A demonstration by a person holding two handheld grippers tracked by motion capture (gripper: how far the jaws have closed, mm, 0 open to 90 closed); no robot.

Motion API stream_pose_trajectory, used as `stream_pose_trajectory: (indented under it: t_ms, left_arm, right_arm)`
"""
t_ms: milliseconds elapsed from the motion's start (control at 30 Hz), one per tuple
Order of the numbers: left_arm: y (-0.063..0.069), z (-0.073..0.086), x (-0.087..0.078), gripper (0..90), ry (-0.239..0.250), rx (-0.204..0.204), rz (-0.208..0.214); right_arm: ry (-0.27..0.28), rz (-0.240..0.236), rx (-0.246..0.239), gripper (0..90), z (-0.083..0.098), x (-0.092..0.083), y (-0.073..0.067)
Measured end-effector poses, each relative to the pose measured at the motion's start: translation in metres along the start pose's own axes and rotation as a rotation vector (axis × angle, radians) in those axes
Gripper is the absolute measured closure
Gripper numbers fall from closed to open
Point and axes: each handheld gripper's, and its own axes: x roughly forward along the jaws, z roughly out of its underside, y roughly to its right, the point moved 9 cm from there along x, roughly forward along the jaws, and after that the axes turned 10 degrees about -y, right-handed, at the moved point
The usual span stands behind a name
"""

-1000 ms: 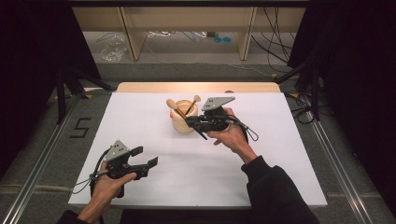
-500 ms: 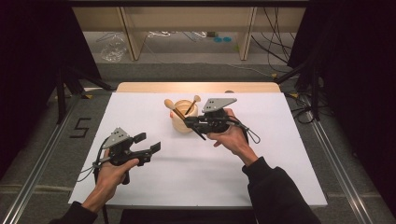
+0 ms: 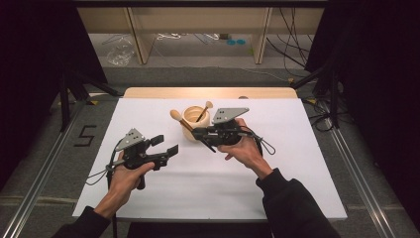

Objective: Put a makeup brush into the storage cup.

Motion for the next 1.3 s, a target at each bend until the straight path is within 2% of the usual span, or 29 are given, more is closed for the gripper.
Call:
stream_pose_trajectory:
  t_ms: [233,533,567,767,1033,1100,1133,1167,1233,1300]
  left_arm:
    - [0.002,-0.006,0.001,30.9,0.011,-0.013,0.031]
    - [0.004,-0.006,0.003,32.9,0.008,-0.012,0.031]
    - [0.004,-0.006,0.004,33.2,0.005,-0.01,0.031]
    - [0.005,-0.003,0.006,34.0,-0.004,-0.005,0.038]
    - [0.009,-0.001,0.01,39.3,-0.014,-0.007,0.061]
    - [0.01,-0.001,0.011,41.5,-0.011,-0.027,0.065]
    - [0.01,-0.001,0.011,42.2,-0.011,-0.024,0.07]
    - [0.01,-0.001,0.012,42.5,-0.013,-0.013,0.079]
    - [0.01,-0.002,0.013,43.4,-0.008,-0.032,0.092]
    - [0.01,-0.002,0.013,45.0,-0.006,-0.029,0.092]
  right_arm:
    - [-0.015,-0.019,-0.013,78.7,0.002,-0.001,-0.007]
    - [-0.043,-0.038,0.007,78.7,0.016,0.003,-0.011]
    - [-0.029,-0.035,0.006,78.7,0.016,0.003,-0.011]
    - [-0.048,-0.05,0.001,78.7,0.023,0.009,-0.017]
    - [-0.055,-0.068,-0.015,78.6,0.023,0.013,-0.025]
    - [-0.061,-0.074,-0.008,78.6,0.023,0.013,-0.026]
    - [-0.046,-0.063,-0.015,78.6,0.022,0.014,-0.026]
    - [-0.054,-0.067,-0.017,78.7,0.022,0.014,-0.026]
    - [-0.056,-0.073,-0.02,78.6,0.022,0.014,-0.027]
    - [-0.054,-0.071,-0.027,78.6,0.022,0.015,-0.027]
